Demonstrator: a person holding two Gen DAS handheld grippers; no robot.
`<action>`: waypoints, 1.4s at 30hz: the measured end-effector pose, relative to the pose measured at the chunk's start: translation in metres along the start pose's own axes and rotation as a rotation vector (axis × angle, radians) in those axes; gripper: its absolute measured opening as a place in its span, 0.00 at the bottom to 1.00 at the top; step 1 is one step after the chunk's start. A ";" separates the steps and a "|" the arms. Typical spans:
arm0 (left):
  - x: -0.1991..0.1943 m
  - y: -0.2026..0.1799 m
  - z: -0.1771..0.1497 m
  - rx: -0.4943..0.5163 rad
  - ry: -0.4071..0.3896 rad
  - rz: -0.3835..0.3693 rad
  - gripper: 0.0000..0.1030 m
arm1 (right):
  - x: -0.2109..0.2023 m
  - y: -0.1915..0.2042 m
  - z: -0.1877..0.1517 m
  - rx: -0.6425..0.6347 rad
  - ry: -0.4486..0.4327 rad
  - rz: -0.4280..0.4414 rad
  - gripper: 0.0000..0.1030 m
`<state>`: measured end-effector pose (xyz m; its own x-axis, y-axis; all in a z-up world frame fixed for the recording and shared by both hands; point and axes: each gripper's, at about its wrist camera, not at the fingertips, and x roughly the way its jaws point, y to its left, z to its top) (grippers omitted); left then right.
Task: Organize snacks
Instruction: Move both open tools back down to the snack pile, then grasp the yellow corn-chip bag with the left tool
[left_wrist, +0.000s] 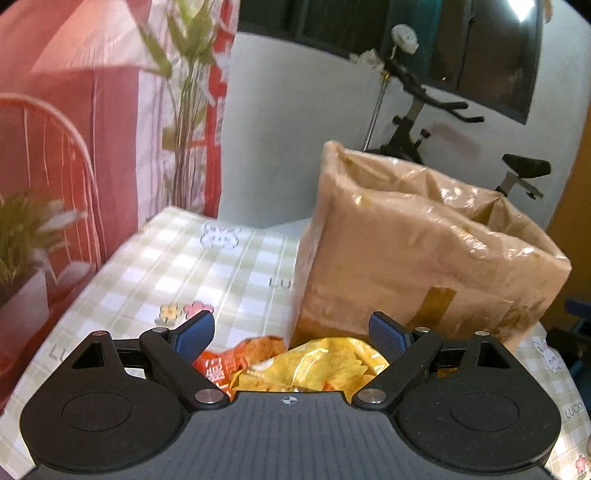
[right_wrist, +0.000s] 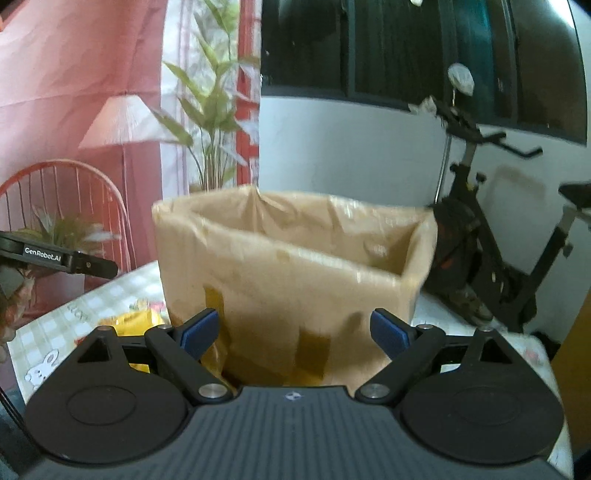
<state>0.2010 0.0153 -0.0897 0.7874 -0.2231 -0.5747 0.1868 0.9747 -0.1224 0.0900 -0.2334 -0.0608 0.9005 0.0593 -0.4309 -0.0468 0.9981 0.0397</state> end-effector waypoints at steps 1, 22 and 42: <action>0.003 0.001 0.000 -0.006 0.002 0.002 0.89 | 0.001 0.000 -0.003 0.003 0.009 -0.001 0.88; 0.025 0.010 -0.045 -0.071 0.171 -0.032 0.92 | 0.019 -0.014 -0.037 0.098 0.115 -0.006 0.88; 0.035 0.010 -0.051 -0.040 0.204 -0.109 0.92 | 0.023 -0.007 -0.052 0.125 0.165 -0.001 0.88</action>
<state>0.2006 0.0183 -0.1519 0.6278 -0.3242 -0.7076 0.2373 0.9456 -0.2227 0.0887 -0.2385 -0.1179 0.8170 0.0702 -0.5723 0.0174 0.9891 0.1462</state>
